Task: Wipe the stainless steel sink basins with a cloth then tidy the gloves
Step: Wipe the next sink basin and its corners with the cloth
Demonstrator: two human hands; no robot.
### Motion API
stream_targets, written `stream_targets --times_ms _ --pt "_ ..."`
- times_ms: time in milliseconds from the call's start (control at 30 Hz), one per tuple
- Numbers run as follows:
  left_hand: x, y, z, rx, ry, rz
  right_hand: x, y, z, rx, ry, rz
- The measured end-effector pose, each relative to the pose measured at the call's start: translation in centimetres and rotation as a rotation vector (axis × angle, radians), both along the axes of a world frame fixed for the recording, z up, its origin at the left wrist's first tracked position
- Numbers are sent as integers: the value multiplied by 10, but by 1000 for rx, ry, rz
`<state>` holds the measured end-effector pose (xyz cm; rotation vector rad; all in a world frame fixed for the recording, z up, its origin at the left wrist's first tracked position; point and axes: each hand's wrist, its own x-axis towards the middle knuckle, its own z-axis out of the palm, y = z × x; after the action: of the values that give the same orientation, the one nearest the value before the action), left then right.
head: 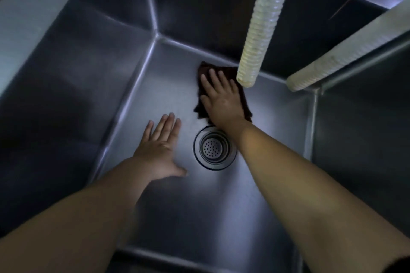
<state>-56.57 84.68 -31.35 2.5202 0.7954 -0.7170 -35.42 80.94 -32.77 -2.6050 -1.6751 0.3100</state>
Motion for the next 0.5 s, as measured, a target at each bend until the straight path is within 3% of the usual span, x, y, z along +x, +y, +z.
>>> stream_targets --times_ms 133,267,400,500 --pt "-12 4 3 9 -5 -46 49 -79 0 -43 -99 -216" --pt "-12 1 -1 -15 -16 -36 71 -115 -5 -105 -177 -601" --pt "-14 5 -9 -33 -41 -43 69 -65 -10 -26 -63 -993" --pt "-15 5 -14 -24 -65 -56 47 -9 -12 -18 -23 -942"
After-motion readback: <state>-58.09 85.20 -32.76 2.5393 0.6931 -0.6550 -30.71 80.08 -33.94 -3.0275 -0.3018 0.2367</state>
